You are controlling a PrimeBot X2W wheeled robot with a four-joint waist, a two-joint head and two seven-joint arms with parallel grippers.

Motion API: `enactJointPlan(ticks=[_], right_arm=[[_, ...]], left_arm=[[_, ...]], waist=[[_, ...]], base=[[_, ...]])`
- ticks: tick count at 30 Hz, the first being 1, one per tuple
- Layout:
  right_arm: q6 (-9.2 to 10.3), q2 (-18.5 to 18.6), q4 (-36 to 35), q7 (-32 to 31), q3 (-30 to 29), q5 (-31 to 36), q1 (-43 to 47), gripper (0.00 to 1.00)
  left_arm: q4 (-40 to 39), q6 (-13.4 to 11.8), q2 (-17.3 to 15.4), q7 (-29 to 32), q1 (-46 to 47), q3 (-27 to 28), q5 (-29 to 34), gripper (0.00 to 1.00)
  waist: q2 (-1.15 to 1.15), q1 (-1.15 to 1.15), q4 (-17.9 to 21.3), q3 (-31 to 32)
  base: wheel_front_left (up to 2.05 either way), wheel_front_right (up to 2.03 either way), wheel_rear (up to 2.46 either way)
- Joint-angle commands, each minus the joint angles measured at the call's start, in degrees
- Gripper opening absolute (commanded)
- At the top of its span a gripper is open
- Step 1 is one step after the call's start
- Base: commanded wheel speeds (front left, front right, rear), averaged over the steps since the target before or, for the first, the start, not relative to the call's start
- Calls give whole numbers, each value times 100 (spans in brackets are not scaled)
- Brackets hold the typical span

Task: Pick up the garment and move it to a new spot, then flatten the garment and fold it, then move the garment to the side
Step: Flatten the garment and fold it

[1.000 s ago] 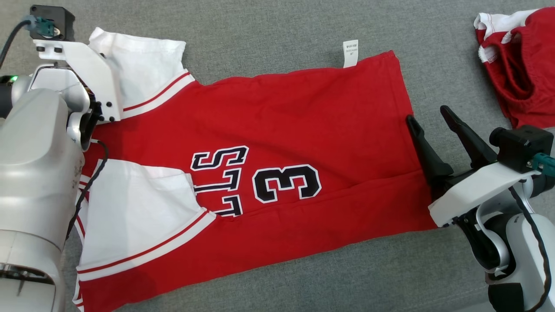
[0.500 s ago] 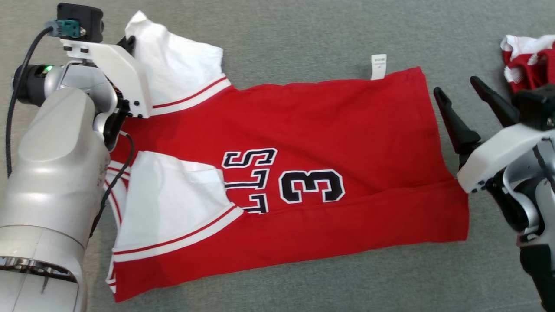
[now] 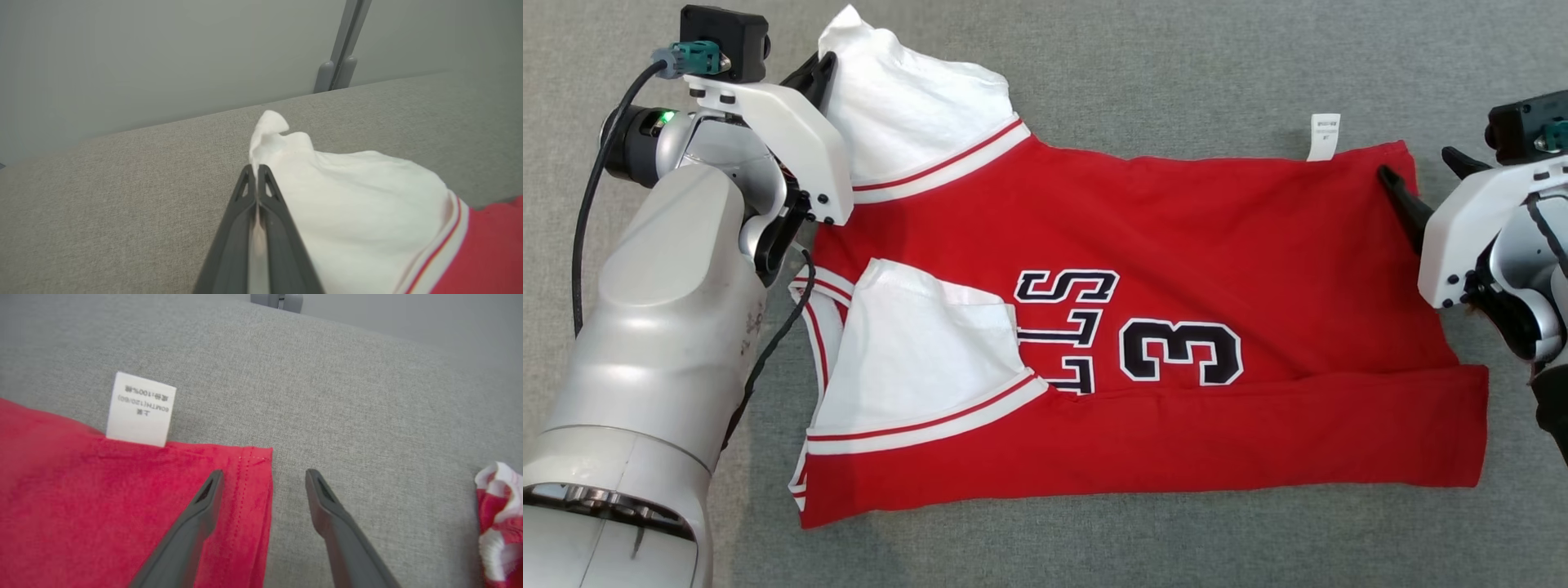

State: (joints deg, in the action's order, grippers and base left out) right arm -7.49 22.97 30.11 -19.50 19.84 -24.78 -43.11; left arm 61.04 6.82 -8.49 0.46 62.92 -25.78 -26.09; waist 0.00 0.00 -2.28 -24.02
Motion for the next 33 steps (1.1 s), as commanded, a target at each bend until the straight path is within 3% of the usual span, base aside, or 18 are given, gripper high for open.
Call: enactJointPlan(ticks=[1,12,13,17,27,33], right_arm=[[-2,44,200,-31,100,-34,-180,100],[-3,-57,1075,51,884,-319,-772,100],[-3,-63,1120,64,982,-375,-802,87],[-1,20,1349,210,1324,-594,-950,0],[-1,146,1738,1003,1421,-915,-994,0],[-1,263,1634,1545,1449,-1226,-718,0]], left_arm=[[-12,9,-14,-37,-31,-8,-49,0],[75,14,-12,-83,92,-22,-152,0],[86,15,-9,-87,100,-22,-167,0],[136,18,-22,-123,84,-32,-222,0],[-143,55,-148,-645,-332,-40,-497,0],[-873,61,-364,-1039,-860,-195,-908,0]], waist=[[0,0,-47,-55],[0,0,-71,-191],[0,0,-72,-194],[0,0,-72,-189],[0,0,0,56],[0,0,55,236]], base=[[0,0,0],[0,0,0],[0,0,0],[0,0,0],[0,0,0],[0,0,0]])
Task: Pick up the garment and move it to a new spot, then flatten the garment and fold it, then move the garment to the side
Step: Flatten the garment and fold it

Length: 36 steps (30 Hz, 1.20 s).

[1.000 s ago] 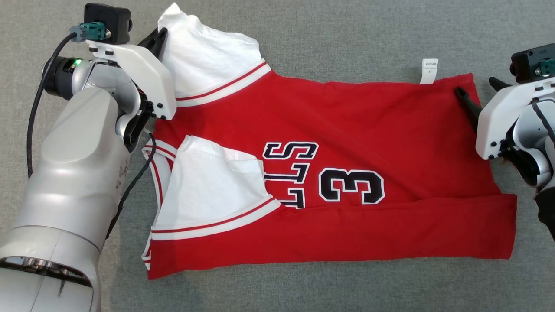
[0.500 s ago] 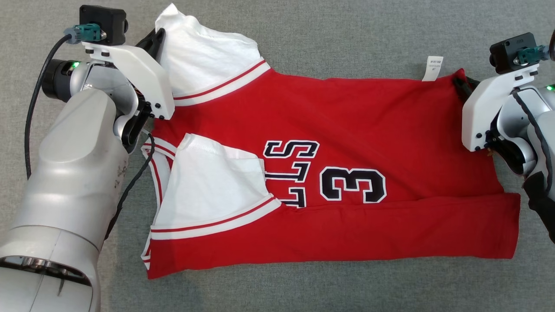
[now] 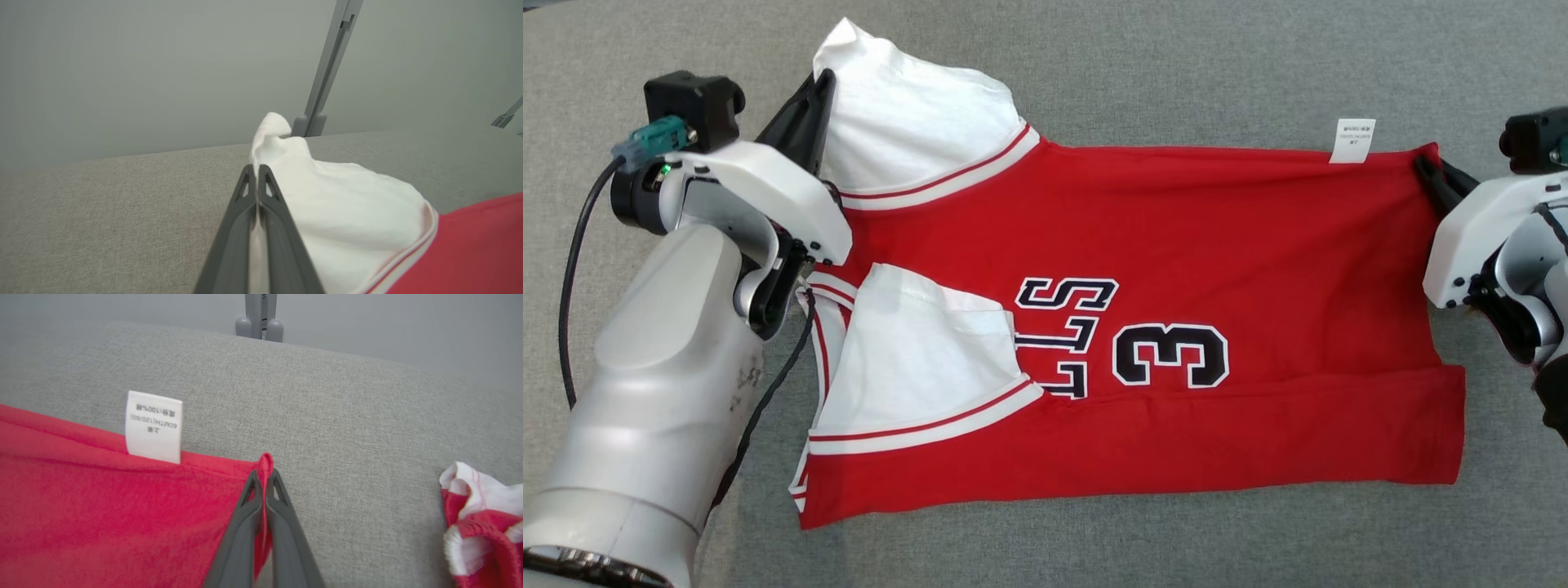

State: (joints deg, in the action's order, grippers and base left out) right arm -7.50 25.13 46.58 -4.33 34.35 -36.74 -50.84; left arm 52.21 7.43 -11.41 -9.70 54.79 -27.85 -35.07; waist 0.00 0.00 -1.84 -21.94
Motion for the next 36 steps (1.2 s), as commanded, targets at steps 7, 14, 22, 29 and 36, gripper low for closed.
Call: enactJointPlan(ticks=[7,14,22,29,36], right_arm=[[0,253,-606,692,21,-487,752,0],[0,503,-1441,1103,-184,-693,1656,0],[0,537,-2117,1166,-655,-524,2674,0],[0,289,-2513,1012,-1237,-206,3424,0],[0,35,-2824,1154,-1777,205,4074,100]], left_arm=[[-1127,1,-481,-319,-1030,-123,-336,0],[-2537,-290,-751,-451,-2273,13,-448,0],[-3732,-800,-892,-427,-3558,13,-552,0],[-4281,-1101,-848,-384,-4380,-5,-742,0],[-4484,-1161,-671,-487,-4909,226,-1026,100]], waist=[[0,0,12,299],[0,0,-2,606],[0,0,-15,814],[0,0,-19,956],[0,0,-23,1084]], base=[[0,0,0],[0,0,0],[0,0,0],[0,0,0],[0,0,0]])
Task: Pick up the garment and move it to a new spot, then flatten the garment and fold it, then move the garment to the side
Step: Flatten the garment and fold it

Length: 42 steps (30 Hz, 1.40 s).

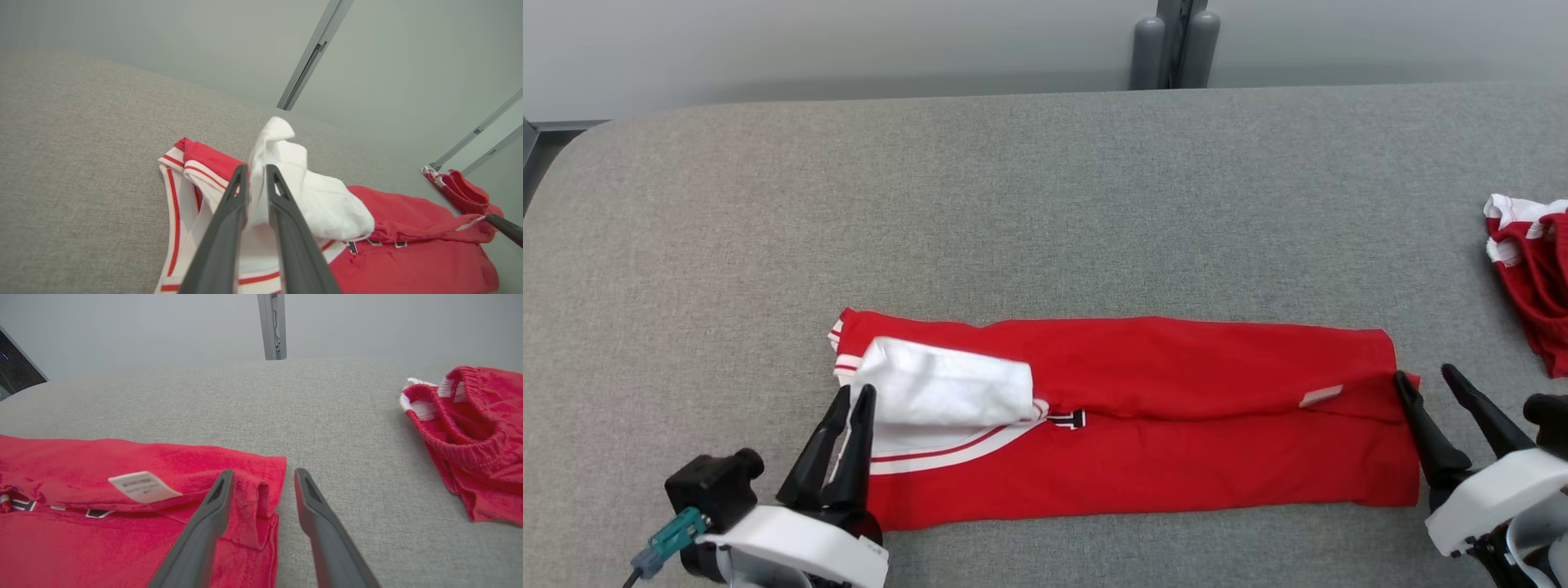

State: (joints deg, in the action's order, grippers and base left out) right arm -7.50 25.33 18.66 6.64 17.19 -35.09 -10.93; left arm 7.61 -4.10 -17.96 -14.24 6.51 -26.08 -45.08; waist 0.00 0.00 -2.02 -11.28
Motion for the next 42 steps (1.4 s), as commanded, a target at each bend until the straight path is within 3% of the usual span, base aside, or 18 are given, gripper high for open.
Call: enactJointPlan(ticks=[1,6,12,19,32,42], right_arm=[[0,-17,-82,96,-145,99,184,100],[-1,-238,-265,232,-692,276,672,100],[-1,-553,-410,197,-1331,498,996,100],[-1,-896,-539,-167,-1771,801,1064,100],[-1,-1476,-47,-829,-2145,1332,443,100],[-1,-1488,757,-1001,-2111,1562,269,100]], left_arm=[[-66,5,7,-44,-172,108,-61,100],[-404,53,207,-90,-699,447,-183,100],[-717,14,423,-97,-1055,921,164,100],[-703,47,726,-99,-813,1063,642,100],[-491,104,974,-100,-566,1148,1072,100],[-390,255,1141,-100,-546,1261,1214,100]], waist=[[0,0,-3,40],[0,0,1,132],[0,0,-29,231],[0,0,-92,378],[0,0,-341,521],[0,0,-563,448]], base=[[0,0,0],[0,0,0],[0,0,0],[0,0,0],[0,0,0],[0,0,0]])
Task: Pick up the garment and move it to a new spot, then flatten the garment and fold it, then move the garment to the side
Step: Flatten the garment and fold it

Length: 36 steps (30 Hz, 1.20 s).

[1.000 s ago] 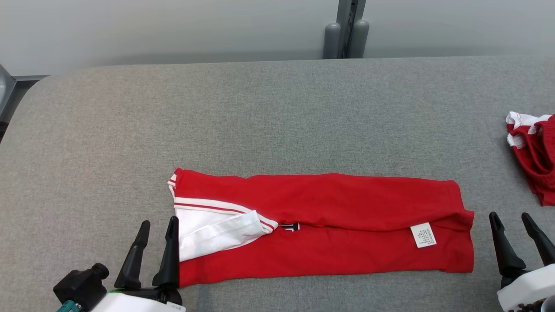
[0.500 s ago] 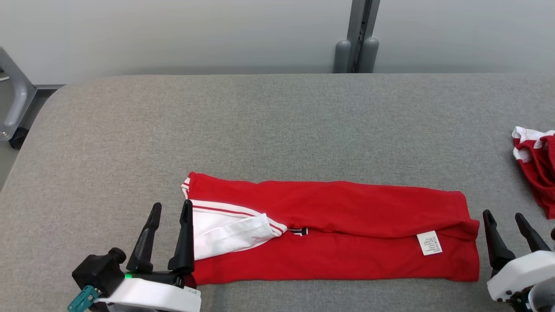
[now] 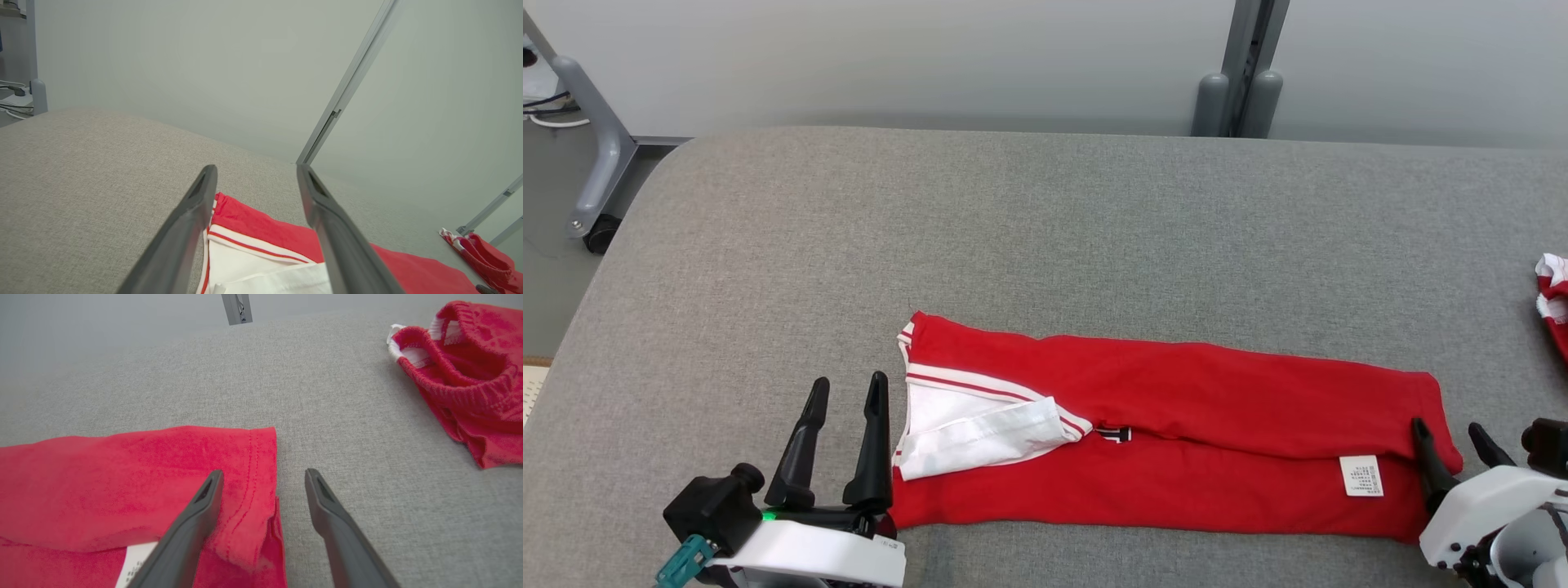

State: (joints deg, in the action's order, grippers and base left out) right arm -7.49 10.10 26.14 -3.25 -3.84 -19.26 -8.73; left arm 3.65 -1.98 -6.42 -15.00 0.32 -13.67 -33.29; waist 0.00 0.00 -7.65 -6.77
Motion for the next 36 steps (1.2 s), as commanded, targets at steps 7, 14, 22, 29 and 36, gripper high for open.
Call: enactJointPlan(ticks=[7,14,22,29,36], right_arm=[[-2,32,177,-146,197,-144,211,100],[-2,34,404,-293,483,-220,130,100],[-1,47,743,-443,759,-399,-156,7],[-1,203,685,-440,682,-848,-335,0],[-1,648,247,-589,481,-1311,-284,0]], left_arm=[[45,91,52,-24,80,73,127,100],[77,139,84,-24,94,113,187,100],[125,169,129,-24,121,145,225,100],[124,175,160,-24,56,212,262,100],[97,205,196,-18,4,207,333,100]], waist=[[0,0,22,-32],[0,0,55,-43],[0,0,11,-43],[0,0,40,-20],[0,0,269,29]], base=[[0,0,0],[0,0,0],[0,0,0],[0,0,0],[0,0,0]])
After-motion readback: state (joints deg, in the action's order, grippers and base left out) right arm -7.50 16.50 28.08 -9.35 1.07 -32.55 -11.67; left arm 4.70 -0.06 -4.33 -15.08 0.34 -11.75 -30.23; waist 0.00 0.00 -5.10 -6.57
